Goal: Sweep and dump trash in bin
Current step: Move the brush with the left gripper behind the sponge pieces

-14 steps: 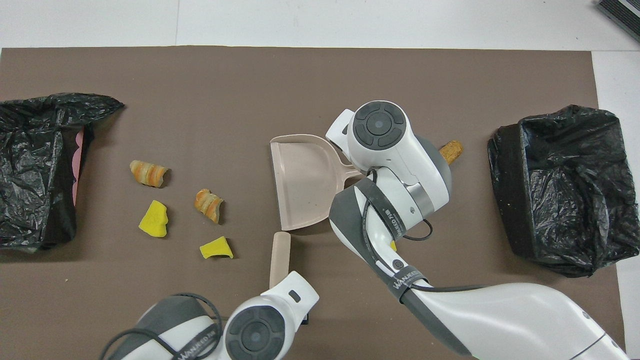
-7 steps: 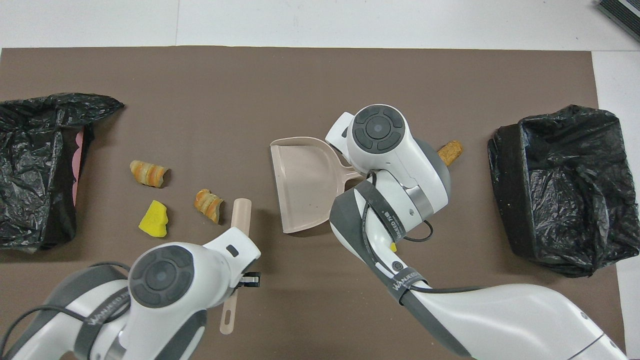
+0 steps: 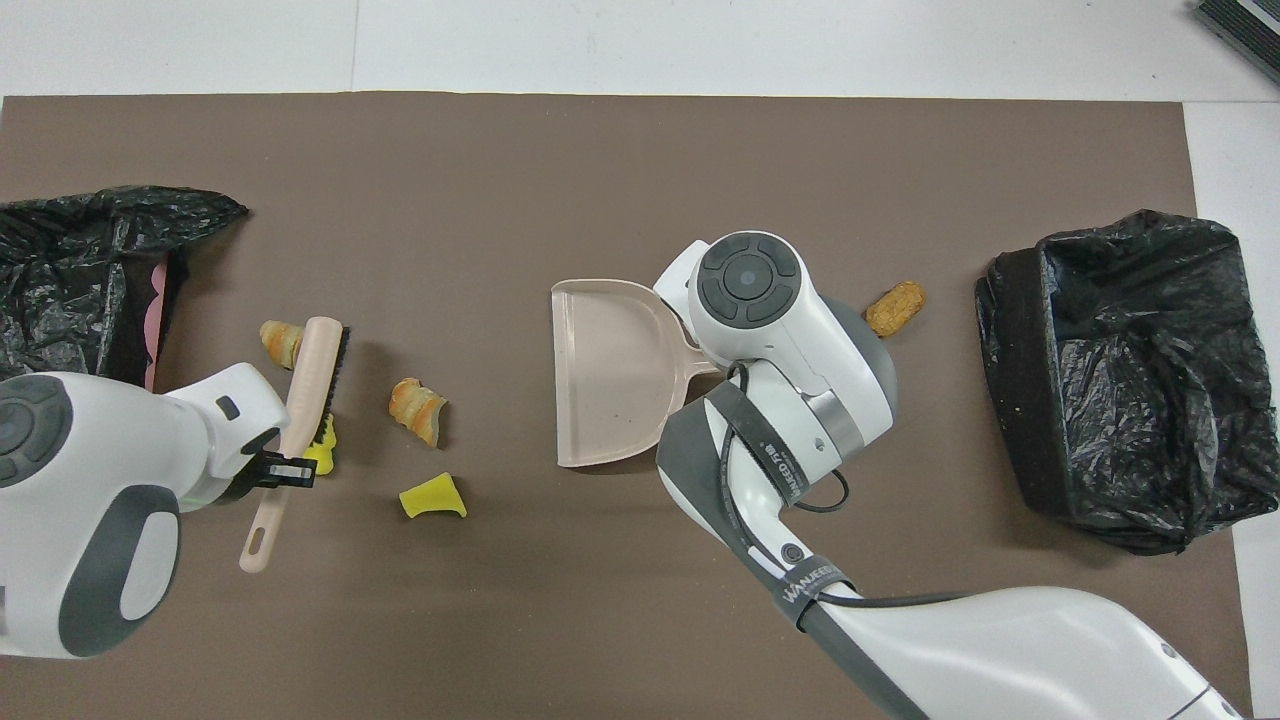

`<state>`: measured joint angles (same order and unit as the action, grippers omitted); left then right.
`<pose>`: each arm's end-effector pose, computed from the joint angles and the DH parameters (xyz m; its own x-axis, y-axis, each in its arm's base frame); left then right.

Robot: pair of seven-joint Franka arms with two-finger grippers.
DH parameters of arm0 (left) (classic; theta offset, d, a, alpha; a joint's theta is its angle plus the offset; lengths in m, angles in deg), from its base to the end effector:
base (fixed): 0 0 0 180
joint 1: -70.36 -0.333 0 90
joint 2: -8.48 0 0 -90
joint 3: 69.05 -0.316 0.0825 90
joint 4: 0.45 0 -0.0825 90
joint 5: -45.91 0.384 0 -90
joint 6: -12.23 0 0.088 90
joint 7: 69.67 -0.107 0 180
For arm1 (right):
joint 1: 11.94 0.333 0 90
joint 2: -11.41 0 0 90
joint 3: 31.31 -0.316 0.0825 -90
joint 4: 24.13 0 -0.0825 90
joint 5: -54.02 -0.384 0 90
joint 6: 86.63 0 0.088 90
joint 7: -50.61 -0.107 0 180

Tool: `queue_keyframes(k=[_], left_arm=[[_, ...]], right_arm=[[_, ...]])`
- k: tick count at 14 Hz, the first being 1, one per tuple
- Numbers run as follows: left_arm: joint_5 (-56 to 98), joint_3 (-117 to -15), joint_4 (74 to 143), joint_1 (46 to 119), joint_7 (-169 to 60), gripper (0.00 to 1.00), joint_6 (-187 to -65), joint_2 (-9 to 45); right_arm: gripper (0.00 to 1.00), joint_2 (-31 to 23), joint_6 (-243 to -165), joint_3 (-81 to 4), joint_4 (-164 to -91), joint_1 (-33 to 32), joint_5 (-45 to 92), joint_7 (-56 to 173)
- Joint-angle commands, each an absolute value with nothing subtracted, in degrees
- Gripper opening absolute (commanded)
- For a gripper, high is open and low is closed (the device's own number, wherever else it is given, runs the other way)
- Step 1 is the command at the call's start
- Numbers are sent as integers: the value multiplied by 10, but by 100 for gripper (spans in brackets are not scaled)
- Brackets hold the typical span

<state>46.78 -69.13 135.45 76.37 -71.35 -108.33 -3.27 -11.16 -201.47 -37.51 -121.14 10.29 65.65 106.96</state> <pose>0.4593 -0.0470 0.3996 0.9882 -0.1399 -0.0630 -0.1408 -0.9900 -0.0104 0.5818 0.2936 0.3633 0.0052 0.9873 -0.1590 1.0000 -0.0045 0.0043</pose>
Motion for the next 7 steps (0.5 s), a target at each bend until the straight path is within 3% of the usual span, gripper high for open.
queue_keyframes(k=[1, 7], left_arm=[[478, -683, 1357, 710, -726, 0, -1092, -33], [478, -680, 1392, 705, -639, 0, -1103, -29]], right_arm=[[0, -96, -2011, -378, -1227, 100, 667, 1051], [0, -101, -2018, -379, -1229, 105, 666, 1041]])
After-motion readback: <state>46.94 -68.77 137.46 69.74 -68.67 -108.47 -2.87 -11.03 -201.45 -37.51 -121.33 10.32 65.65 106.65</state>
